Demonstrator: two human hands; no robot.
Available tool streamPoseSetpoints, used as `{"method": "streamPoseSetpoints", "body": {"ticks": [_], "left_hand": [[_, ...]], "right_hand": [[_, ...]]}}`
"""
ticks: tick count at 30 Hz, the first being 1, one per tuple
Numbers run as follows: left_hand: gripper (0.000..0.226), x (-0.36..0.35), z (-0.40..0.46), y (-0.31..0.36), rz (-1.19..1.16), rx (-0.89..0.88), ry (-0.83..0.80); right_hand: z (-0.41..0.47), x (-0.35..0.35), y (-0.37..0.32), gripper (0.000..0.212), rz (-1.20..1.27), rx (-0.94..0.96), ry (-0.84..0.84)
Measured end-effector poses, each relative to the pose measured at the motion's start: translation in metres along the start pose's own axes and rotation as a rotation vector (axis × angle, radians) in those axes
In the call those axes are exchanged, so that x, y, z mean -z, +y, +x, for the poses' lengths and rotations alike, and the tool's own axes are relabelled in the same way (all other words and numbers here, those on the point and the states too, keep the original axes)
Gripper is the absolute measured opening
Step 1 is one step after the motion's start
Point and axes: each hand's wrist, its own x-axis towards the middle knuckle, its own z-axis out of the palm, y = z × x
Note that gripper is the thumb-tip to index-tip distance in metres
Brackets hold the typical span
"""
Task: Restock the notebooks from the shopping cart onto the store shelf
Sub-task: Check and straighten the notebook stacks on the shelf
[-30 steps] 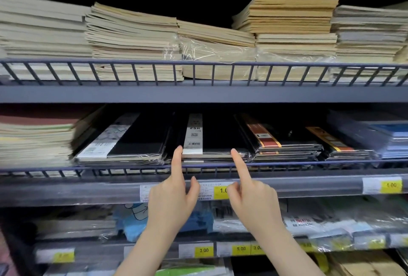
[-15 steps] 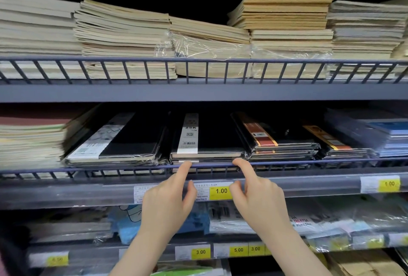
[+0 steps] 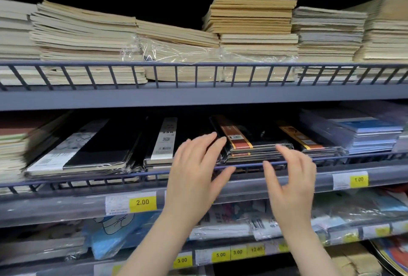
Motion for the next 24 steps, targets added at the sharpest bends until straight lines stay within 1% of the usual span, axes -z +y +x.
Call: {"method": "streamPoseSetpoints", "body": {"ticks": [2,4,6,10,13,16,19,21,22,24], "left_hand": [[0.048,-0.017,0.021,0.012,0.085,-0.001,-0.099],[0.039,-0.035,0.028,0.016,0.135,0.010,-0.129],[0.028,-0.046,0.025,0.014,0.120,0.027,-0.074],[0.027,-0.050,0.022,0.012,0.099,0.017,0.006],[0.031,-0.050,0.023,0.013,0.071,0.001,0.023],[0.030,-0.050,0.023,0.013,0.072,-0.003,0.040],[0.033,-0.048,0.022,0.011,0.066,0.036,-0.016],[0.042,-0.035,0.016,0.012,-0.034,0.062,-0.052],[0.045,-0.024,0.010,0.011,-0.085,0.064,-0.040],[0.043,0.008,-0.004,0.000,-0.127,0.063,0.040]], "right_hand": [[0.015,0.007,0.018,0.042,-0.059,-0.093,-0.024],[0.020,0.006,0.029,0.043,-0.090,-0.133,-0.081],[0.020,0.004,0.034,0.042,-0.083,-0.163,-0.093],[0.017,-0.002,0.034,0.042,-0.029,-0.170,-0.067],[0.016,-0.006,0.032,0.043,0.011,-0.184,-0.053],[0.016,-0.009,0.034,0.043,-0.010,-0.152,-0.039],[0.018,-0.007,0.034,0.046,-0.008,-0.127,-0.035],[0.017,-0.004,0.032,0.047,0.009,-0.116,-0.002],[0.015,-0.001,0.027,0.049,0.039,-0.145,0.017],[0.009,0.001,0.008,0.053,0.098,-0.155,0.014]]}}
